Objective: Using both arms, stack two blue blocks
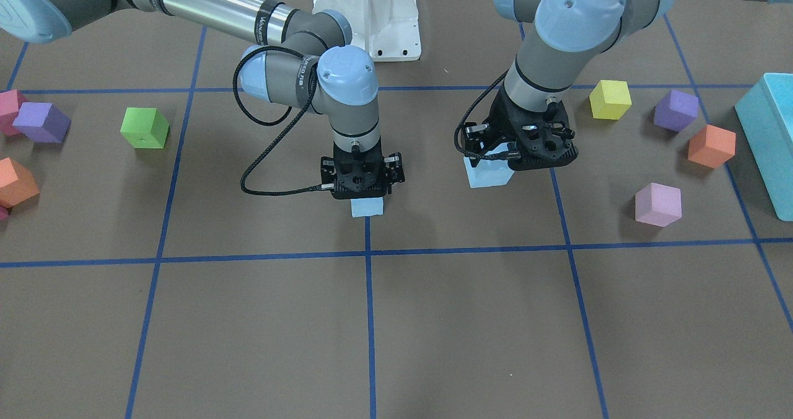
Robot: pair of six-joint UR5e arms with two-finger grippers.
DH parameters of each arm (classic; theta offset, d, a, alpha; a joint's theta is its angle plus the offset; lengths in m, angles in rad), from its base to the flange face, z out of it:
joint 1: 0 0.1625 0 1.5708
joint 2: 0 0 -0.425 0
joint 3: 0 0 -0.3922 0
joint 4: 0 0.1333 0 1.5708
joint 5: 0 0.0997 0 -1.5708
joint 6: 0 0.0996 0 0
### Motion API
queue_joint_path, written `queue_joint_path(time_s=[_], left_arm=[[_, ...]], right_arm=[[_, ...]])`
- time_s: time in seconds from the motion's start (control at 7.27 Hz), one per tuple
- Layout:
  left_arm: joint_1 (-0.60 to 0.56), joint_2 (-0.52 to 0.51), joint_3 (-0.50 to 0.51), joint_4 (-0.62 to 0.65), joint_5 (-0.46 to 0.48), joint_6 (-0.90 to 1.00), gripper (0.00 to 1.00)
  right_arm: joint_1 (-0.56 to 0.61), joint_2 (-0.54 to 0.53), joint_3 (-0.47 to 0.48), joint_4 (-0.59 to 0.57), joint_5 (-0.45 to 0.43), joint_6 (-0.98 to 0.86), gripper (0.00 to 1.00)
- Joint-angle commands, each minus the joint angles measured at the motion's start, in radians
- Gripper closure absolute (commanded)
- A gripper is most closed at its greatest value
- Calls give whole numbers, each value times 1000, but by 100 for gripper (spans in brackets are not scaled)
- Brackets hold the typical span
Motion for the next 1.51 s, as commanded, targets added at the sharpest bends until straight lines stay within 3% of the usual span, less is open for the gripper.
queue_joint_path(time_s=[0.0, 0.55, 1.1, 1.38], left_arm=[[7, -36, 37, -8, 0, -3, 44], [71, -179, 173, -28, 12, -74, 44], [168, -294, 367, -147, 95, -146, 43], [191, -308, 379, -152, 98, -149, 43]], right_arm=[[72, -27, 54, -2, 84, -13, 0], [238, -188, 153, -1, 223, -226, 0], [265, -211, 155, -1, 224, -279, 0], [266, -217, 154, -1, 224, -281, 0]])
